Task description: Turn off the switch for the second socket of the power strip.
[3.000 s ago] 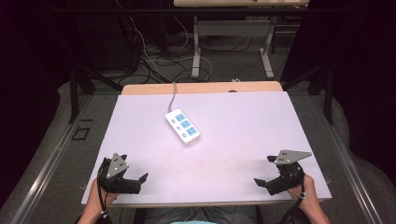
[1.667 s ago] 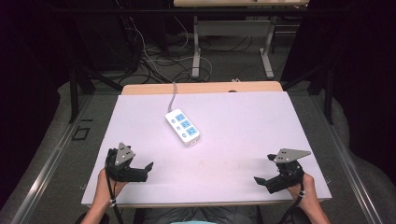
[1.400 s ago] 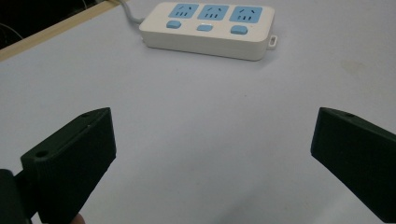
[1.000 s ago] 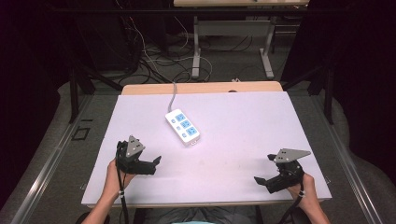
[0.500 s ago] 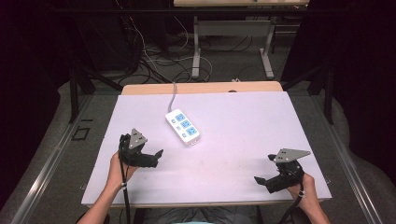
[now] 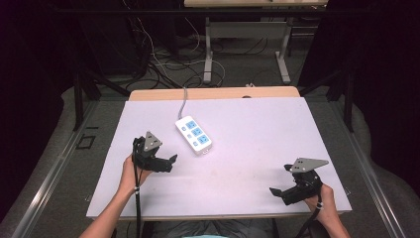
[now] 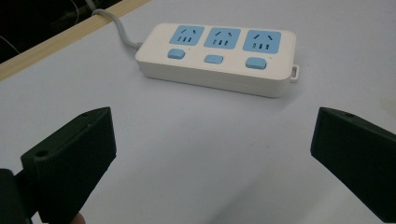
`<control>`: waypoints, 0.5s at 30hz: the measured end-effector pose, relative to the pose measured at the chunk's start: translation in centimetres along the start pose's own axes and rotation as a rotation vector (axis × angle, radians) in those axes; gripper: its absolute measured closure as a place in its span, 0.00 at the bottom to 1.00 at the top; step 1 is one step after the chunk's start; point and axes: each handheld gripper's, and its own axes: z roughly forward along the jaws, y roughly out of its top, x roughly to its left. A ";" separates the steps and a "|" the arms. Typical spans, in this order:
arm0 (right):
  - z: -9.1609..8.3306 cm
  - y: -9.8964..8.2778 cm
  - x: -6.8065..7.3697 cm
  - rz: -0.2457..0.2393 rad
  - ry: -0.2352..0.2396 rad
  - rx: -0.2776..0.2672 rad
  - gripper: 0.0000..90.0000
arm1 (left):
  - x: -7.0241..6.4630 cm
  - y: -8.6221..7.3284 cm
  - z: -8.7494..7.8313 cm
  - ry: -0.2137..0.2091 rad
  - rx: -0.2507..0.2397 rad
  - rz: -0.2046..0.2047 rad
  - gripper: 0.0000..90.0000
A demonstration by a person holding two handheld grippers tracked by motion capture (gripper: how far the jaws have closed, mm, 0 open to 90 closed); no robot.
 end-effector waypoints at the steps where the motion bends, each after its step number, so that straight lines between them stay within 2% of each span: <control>1: 0.0 0.0 0.0 -0.006 0.000 -0.001 0.01 | 0.2 0.1 0.4 -0.003 0.005 0.003 0.00; 3: 0.0 0.0 0.0 -0.001 -0.002 0.000 0.01 | 0.3 0.2 0.5 0.004 0.002 0.010 0.00; 6: -0.1 0.0 0.0 -0.014 -0.002 0.001 0.01 | 0.2 0.4 0.9 -0.011 0.007 -0.001 0.00; 7: -0.1 0.0 0.0 -0.013 -0.002 0.000 0.01 | 0.3 0.5 0.9 0.000 0.005 0.018 0.00; 8: -0.1 0.0 0.0 -0.013 -0.002 0.000 0.01 | 0.3 0.5 1.0 -0.013 0.007 0.005 0.00; 10: -0.1 0.0 0.0 -0.015 -0.003 0.001 0.01 | 0.3 0.8 1.1 -0.005 0.002 0.018 0.00; 15: 0.0 0.0 0.0 -0.008 -0.006 0.004 0.01 | 0.5 1.3 1.7 -0.015 -0.006 0.001 0.00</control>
